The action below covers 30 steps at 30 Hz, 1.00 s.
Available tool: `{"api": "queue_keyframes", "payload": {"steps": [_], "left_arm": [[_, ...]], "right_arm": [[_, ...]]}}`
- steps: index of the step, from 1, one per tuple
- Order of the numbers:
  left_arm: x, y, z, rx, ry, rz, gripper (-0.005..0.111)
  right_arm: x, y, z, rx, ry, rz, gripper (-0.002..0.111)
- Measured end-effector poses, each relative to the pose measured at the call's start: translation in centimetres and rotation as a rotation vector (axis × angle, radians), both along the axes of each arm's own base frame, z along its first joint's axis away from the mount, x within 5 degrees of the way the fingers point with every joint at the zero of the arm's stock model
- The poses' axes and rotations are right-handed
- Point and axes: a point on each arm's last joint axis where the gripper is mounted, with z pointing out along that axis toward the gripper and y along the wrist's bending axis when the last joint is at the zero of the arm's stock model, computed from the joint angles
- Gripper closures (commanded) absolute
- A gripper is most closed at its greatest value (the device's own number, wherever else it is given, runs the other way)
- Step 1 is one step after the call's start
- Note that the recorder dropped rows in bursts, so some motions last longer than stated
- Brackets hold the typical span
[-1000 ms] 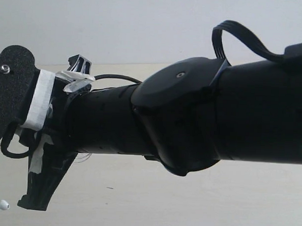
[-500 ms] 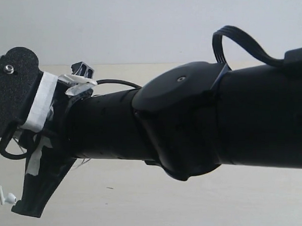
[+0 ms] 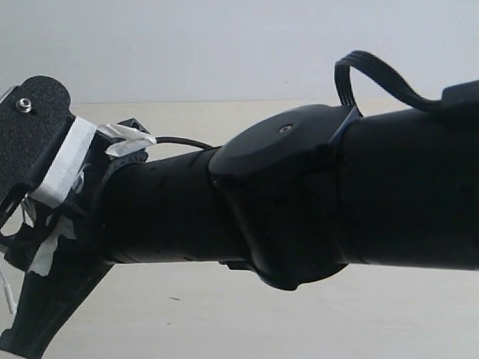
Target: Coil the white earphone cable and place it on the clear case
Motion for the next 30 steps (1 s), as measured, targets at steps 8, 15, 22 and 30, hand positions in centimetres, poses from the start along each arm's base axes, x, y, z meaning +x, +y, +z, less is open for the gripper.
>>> {"api": "queue_keyframes", "payload": {"steps": [8,15,22,30], "left_arm": [[0.0,0.0,0.0,0.002,-0.004,0.003,0.107],[0.2,0.1,0.2,-0.011,-0.010,0.031,0.107],[0.4,0.2,0.3,-0.030,-0.023,0.068,0.107],[0.6,0.2,0.6,-0.067,-0.036,0.086,0.107]], "right_arm": [[-0.5,0.2,0.1,0.015,0.025,0.046,0.063],[-0.1,0.0,0.0,0.026,0.071,-0.032,0.067],[0.7,-1.2,1.9,0.048,-0.001,-0.155,0.045],[0.2,-0.9,1.9,0.108,0.140,-0.168,0.027]]}}
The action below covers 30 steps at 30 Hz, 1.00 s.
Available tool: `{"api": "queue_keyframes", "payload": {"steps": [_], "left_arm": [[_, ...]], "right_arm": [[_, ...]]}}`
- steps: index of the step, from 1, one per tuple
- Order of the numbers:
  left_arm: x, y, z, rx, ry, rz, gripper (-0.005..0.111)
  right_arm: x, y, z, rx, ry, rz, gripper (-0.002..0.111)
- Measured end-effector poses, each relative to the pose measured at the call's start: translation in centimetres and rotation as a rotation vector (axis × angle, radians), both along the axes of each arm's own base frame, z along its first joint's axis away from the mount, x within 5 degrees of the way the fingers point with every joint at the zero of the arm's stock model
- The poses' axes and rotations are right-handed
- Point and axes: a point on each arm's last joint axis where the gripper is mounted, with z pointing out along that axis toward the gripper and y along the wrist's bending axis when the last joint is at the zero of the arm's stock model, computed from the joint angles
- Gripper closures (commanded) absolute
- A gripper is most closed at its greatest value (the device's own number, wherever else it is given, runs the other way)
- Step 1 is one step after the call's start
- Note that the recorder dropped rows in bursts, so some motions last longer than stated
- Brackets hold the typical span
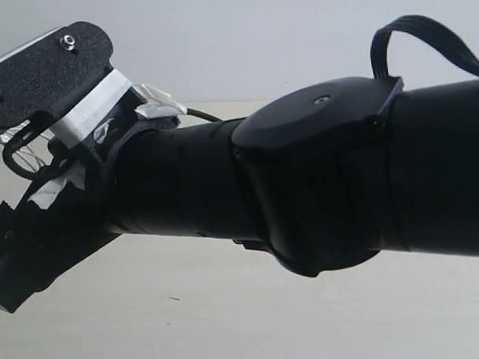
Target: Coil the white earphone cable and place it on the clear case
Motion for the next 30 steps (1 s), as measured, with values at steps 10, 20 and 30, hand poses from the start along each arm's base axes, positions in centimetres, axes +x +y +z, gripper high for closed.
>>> {"api": "queue_keyframes", "payload": {"steps": [10,20,30], "left_arm": [[0.0,0.0,0.1,-0.008,-0.006,0.004,0.107],[0.2,-0.1,0.4,-0.055,-0.020,0.018,0.107],[0.3,-0.2,0.7,-0.109,-0.036,0.038,0.107]], "right_arm": [[-0.6,0.3,0.1,0.045,0.085,0.031,0.027],[-0.7,0.8,1.2,0.118,0.149,0.030,0.027],[-0.7,1.1,2.0,0.159,0.183,0.025,0.027]]}}
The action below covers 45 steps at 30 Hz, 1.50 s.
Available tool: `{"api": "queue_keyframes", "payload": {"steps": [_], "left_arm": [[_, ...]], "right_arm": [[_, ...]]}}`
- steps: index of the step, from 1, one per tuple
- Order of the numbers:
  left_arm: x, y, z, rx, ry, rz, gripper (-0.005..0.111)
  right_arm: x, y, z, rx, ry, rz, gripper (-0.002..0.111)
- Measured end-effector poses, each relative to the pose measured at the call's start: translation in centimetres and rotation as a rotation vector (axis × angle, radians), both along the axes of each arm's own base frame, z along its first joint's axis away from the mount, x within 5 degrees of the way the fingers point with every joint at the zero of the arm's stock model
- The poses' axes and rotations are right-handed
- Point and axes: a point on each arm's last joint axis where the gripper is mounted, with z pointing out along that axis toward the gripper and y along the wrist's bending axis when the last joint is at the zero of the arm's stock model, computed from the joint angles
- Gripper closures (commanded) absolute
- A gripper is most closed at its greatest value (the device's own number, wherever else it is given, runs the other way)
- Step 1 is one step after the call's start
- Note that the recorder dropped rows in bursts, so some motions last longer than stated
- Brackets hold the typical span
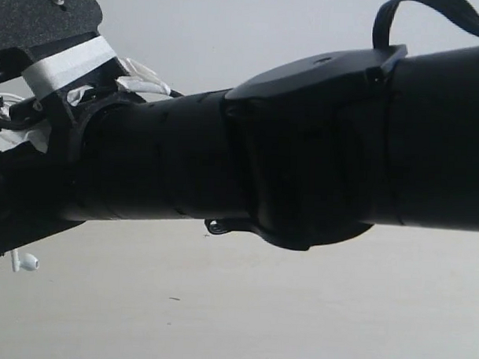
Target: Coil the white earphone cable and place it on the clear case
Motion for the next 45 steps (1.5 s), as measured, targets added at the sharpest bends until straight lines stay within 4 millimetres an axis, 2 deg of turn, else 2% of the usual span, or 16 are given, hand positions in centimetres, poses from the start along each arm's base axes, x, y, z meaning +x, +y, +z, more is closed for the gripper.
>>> {"api": "queue_keyframes", "payload": {"steps": [10,17,27,36,45], "left_arm": [[0.1,-0.1,-1.0,-0.055,0.025,0.023,0.107],[0.2,-0.2,-0.6,-0.135,0.019,0.040,0.107],[0.2,-0.3,-0.4,-0.171,0.020,0.043,0.107],[0.2,-0.4,-1.8,-0.210,0.067,0.060,0.107],[0.3,-0.5,-1.4,-0.290,0.067,0.074,0.107]], "right_arm": [[0.2,0.6,-1.2,-0.024,0.027,0.001,0.027],[0.4,0.5,-1.3,-0.033,0.019,-0.023,0.027],[0.6,0.4,-1.3,-0.039,0.018,-0.050,0.034],[0.7,0.4,-1.3,-0.036,0.029,-0.057,0.036],[0.7,0.3,-1.3,-0.037,0.032,-0.067,0.041]]}}
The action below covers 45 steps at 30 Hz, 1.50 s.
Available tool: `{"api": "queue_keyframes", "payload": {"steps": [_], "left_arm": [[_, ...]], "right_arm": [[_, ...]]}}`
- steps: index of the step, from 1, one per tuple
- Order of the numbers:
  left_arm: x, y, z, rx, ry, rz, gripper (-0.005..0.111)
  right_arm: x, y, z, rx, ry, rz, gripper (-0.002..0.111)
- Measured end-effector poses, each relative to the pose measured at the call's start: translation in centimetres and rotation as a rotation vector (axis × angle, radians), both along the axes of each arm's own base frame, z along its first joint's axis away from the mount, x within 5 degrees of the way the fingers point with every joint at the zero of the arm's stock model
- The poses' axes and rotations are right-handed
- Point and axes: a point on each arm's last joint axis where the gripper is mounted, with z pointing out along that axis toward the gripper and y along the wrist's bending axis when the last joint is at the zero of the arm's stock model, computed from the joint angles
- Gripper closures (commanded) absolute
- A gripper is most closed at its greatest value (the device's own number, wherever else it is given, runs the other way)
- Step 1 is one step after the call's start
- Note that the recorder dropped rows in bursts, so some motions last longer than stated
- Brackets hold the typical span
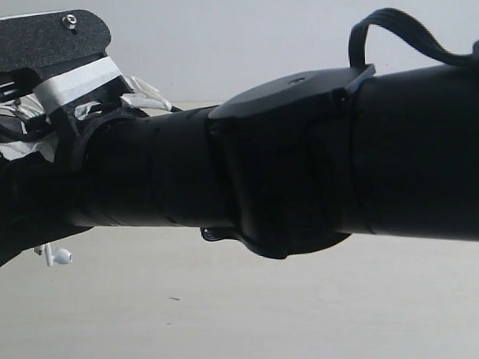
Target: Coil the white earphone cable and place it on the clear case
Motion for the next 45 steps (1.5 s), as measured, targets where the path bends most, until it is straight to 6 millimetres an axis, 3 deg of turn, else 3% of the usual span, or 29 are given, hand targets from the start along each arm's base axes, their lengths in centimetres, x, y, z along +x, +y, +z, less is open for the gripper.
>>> {"api": "queue_keyframes", "payload": {"steps": [9,23,24,29,31,35,36,45], "left_arm": [[0.00,-0.03,0.05,-0.035,0.019,0.011,0.107],[0.02,-0.02,0.07,-0.059,0.035,0.023,0.107],[0.02,-0.02,0.07,-0.059,0.035,0.023,0.107],[0.02,-0.02,0.08,-0.068,0.041,0.026,0.107],[0.02,-0.02,0.08,-0.071,0.043,0.027,0.101],[-0.01,-0.05,0.06,-0.071,0.046,0.024,0.051],[-0.06,-0.10,0.04,-0.070,0.050,0.017,0.043],[-0.15,-0.07,-0.09,-0.081,0.079,0.026,0.041]], "right_arm": [[0.17,-0.08,-0.04,-0.006,-0.004,-0.019,0.053],[0.29,-0.14,-0.06,-0.011,-0.008,-0.033,0.099],[0.27,-0.14,-0.06,-0.011,-0.007,-0.032,0.107],[0.27,-0.14,-0.06,-0.011,-0.007,-0.032,0.108],[0.27,-0.14,-0.06,-0.011,-0.007,-0.032,0.108],[0.30,-0.15,-0.07,-0.012,-0.008,-0.035,0.108],[0.30,-0.15,-0.07,-0.012,-0.008,-0.035,0.108],[0.75,-0.40,-0.15,-0.031,-0.023,-0.087,0.108]]}}
